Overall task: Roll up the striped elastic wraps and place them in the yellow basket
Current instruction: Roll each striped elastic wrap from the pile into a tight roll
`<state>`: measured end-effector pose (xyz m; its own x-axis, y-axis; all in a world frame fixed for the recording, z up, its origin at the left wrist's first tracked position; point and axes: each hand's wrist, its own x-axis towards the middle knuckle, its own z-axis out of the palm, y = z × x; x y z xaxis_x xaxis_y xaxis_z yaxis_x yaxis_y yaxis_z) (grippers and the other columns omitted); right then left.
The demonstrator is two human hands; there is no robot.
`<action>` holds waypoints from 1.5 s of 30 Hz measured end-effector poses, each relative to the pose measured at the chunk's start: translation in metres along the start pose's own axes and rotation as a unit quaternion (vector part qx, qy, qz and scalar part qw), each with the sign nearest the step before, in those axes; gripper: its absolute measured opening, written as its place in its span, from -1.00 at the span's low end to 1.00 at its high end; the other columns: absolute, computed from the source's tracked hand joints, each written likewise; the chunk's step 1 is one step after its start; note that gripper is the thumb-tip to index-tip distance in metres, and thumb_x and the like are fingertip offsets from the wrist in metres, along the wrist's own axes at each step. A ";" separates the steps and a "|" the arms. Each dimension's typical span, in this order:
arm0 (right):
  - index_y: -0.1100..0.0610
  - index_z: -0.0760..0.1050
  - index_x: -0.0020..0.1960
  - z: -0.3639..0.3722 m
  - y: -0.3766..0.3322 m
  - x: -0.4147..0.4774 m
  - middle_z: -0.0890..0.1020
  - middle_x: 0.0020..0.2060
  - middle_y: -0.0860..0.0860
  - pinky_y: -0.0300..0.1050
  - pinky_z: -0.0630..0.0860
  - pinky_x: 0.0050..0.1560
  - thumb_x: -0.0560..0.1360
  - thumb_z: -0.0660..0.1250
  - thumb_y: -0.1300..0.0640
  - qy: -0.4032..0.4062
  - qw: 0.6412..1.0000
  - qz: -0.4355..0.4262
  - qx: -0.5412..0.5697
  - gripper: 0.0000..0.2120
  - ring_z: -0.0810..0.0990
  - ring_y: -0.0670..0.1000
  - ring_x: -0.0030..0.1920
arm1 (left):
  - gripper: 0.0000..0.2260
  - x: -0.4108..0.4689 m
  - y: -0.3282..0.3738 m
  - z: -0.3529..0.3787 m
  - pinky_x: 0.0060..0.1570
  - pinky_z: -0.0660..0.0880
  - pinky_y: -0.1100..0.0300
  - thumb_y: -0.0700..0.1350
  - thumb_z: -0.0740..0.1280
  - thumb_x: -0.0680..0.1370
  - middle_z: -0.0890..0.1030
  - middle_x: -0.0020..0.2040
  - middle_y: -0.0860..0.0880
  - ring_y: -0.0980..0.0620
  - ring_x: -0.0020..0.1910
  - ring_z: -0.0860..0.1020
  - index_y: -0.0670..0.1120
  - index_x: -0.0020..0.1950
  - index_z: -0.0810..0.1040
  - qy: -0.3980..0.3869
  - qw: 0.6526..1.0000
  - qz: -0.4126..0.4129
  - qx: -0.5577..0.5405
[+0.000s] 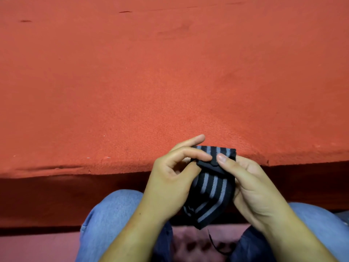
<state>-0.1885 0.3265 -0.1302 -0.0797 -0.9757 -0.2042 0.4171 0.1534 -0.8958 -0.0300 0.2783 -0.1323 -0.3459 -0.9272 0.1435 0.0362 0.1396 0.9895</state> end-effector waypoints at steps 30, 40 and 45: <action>-0.03 0.72 0.05 -0.006 -0.002 -0.005 0.75 0.07 0.15 -0.10 0.66 0.01 0.44 0.41 -0.10 0.061 0.987 -0.146 0.016 -0.75 0.75 0.14 0.09 | -0.39 -0.005 -0.011 0.000 0.10 0.54 -0.20 0.54 0.15 0.51 0.68 0.01 -0.13 -0.16 0.01 0.64 0.07 0.17 0.58 -0.116 0.990 -0.074 0.042; 0.07 0.72 0.04 -0.010 -0.012 -0.004 0.76 0.01 0.15 -0.06 0.68 -0.02 0.51 0.34 -0.01 0.112 0.983 -0.135 0.044 -0.75 0.76 0.11 0.02 | -0.52 0.002 -0.049 0.002 0.38 0.44 0.10 0.23 0.00 0.71 0.70 0.21 0.15 0.19 0.24 0.60 0.11 0.23 0.67 -0.215 0.897 -0.269 0.278; 0.12 0.67 0.02 -0.019 -0.021 -0.007 0.75 -0.12 0.09 -0.15 0.67 -0.15 0.50 0.34 0.02 0.116 0.989 -0.090 0.027 -0.77 0.74 0.02 -0.11 | -0.48 -0.007 -0.063 0.006 0.35 0.47 0.08 -0.22 0.17 0.56 0.63 0.35 0.07 -0.02 0.34 0.56 0.22 0.44 0.49 -0.243 0.834 -0.237 0.435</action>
<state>-0.2139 0.3331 -0.1179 -0.3603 -0.9231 -0.1345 0.4243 -0.0337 -0.9049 -0.0354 0.2780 -0.1953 -0.4743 -0.7292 -0.4933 -0.8339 0.1926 0.5172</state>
